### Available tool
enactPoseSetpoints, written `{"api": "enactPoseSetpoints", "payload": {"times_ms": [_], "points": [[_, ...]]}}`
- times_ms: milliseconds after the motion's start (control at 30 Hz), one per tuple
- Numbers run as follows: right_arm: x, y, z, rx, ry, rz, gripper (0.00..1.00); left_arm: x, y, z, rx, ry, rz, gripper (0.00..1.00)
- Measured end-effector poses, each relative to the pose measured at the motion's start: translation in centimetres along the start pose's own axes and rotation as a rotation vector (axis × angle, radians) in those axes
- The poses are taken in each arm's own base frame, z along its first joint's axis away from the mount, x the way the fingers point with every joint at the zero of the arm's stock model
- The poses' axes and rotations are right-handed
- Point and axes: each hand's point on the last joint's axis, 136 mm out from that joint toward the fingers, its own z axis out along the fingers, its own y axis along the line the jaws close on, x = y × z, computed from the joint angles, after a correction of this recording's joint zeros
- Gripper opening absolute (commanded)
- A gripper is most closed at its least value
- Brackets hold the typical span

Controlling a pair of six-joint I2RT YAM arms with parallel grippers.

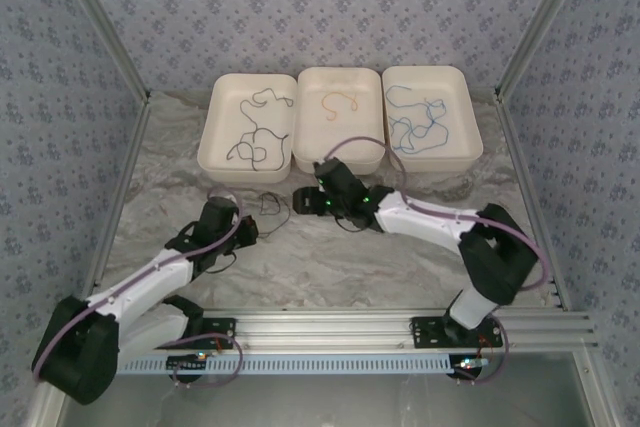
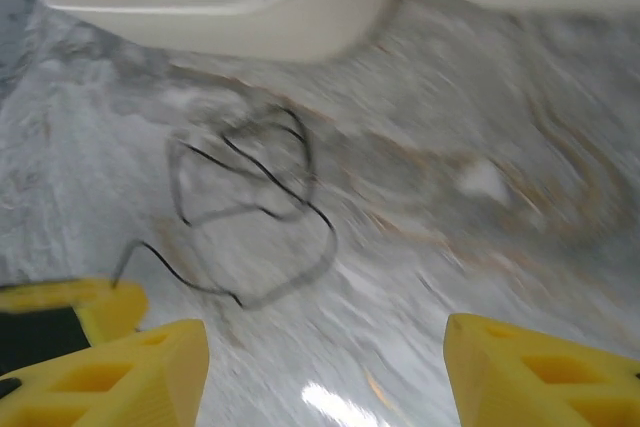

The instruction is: Untangle the cables

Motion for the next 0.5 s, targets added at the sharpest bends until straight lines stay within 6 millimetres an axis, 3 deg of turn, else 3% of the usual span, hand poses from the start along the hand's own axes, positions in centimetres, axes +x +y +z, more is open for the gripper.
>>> {"api": "enactPoseSetpoints", "payload": {"times_ms": [167,333,500], "points": [[-2.2,2.6,4.1,-0.025,0.049,-0.211,0.63,0.6,0.5,-0.7,-0.004,0.003,0.003,0.00],[0.7,1.1,7.1,0.002,0.176,-0.306,0.54,0.7,0.7,-0.7,-0.012,0.007,-0.001,0.00],[2.5,0.5,8.6,0.004,0.246,-0.328,0.51,0.7,0.8,-0.7,-0.012,0.008,-0.001,0.00]]}}
